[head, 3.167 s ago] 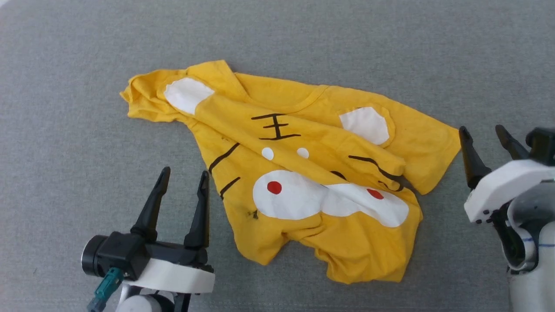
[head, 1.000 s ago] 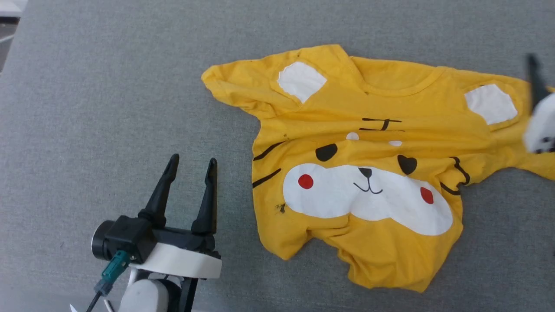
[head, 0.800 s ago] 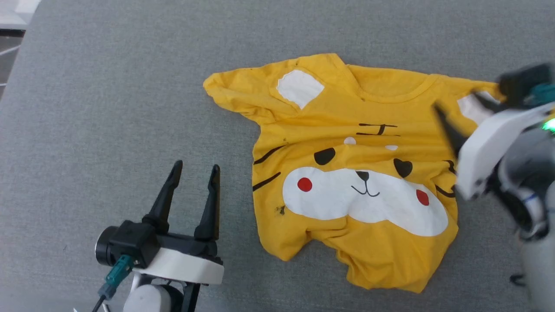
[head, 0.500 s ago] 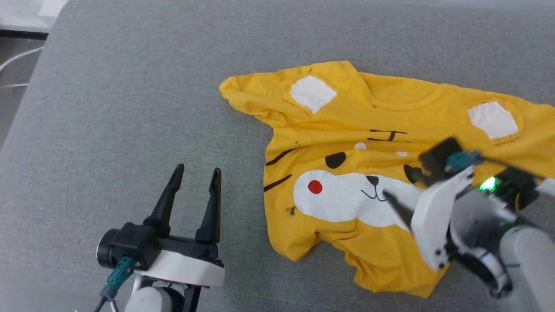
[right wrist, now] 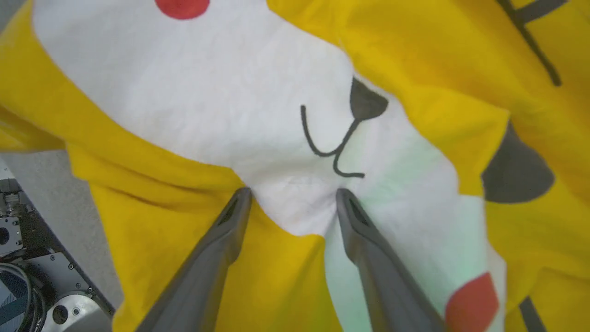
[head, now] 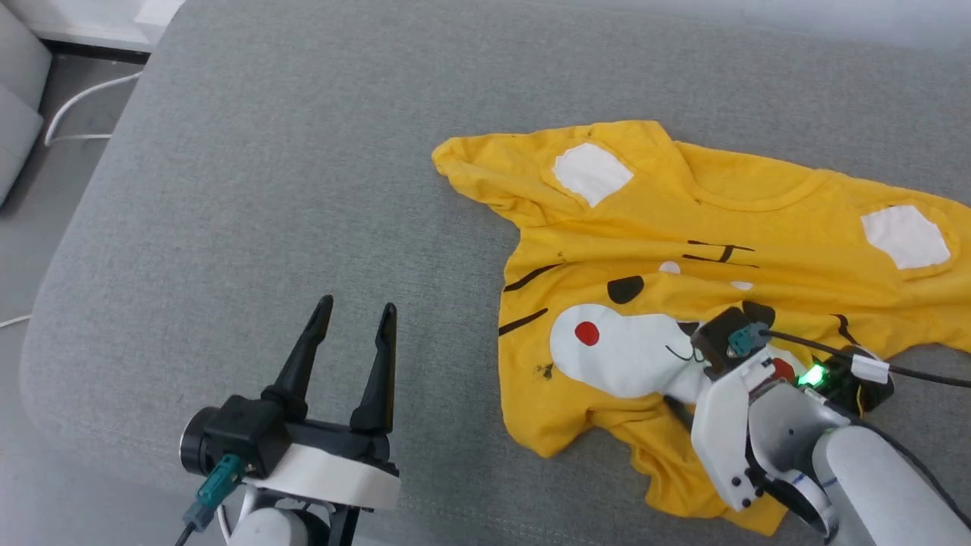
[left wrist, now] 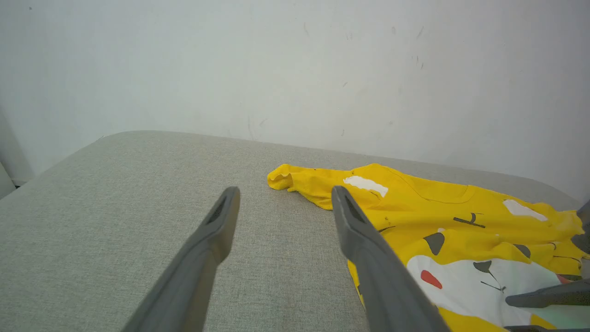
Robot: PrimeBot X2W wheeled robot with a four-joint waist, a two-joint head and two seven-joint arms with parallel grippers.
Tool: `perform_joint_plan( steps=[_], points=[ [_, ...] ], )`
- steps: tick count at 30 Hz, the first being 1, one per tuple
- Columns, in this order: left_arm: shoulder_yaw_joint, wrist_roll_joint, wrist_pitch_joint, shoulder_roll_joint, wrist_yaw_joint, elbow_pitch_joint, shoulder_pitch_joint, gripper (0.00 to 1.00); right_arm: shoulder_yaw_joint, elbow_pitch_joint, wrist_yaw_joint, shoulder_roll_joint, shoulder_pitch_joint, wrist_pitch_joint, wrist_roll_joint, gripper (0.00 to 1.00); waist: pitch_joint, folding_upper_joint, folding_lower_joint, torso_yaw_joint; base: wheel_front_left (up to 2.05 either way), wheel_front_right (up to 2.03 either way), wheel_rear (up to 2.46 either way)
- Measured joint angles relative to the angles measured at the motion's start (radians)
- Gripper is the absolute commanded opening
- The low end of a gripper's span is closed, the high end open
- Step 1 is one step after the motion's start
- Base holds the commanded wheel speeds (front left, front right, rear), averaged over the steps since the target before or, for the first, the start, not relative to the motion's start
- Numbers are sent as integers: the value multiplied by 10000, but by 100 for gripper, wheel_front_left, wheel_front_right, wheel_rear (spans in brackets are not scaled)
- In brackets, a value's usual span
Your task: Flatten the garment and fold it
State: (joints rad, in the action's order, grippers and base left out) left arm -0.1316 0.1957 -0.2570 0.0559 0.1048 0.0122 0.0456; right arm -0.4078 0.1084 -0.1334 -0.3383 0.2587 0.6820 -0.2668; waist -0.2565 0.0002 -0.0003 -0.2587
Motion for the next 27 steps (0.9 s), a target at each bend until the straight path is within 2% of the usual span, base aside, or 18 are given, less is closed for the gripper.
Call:
perform_joint_plan(
  steps=[1,5,10,15,21,27],
  points=[
    [-4,0,0,-2,0,0,0,100,-4,153,-4,21,73,-159,113,0,5,0,0,-31,0,0,0],
    [29,0,0,-2,-13,-6,-1,100,211,679,2,247,402,-639,282,0,36,0,3,-25,0,0,0],
    [92,-2,0,-2,-31,33,-2,100,397,704,-6,405,477,-884,272,0,49,0,5,219,0,0,0],
    [136,0,0,-4,-44,52,0,100,1135,332,4,-25,355,-755,203,0,59,0,5,565,0,0,0],
    [134,71,0,-6,-46,40,-1,100,2069,-261,4,-546,-608,-284,23,0,103,0,5,936,0,0,0],
    [153,71,0,-6,-44,38,-1,100,2857,-681,4,-566,-1698,38,-159,0,145,-1,3,1069,0,0,0]
  ],
)
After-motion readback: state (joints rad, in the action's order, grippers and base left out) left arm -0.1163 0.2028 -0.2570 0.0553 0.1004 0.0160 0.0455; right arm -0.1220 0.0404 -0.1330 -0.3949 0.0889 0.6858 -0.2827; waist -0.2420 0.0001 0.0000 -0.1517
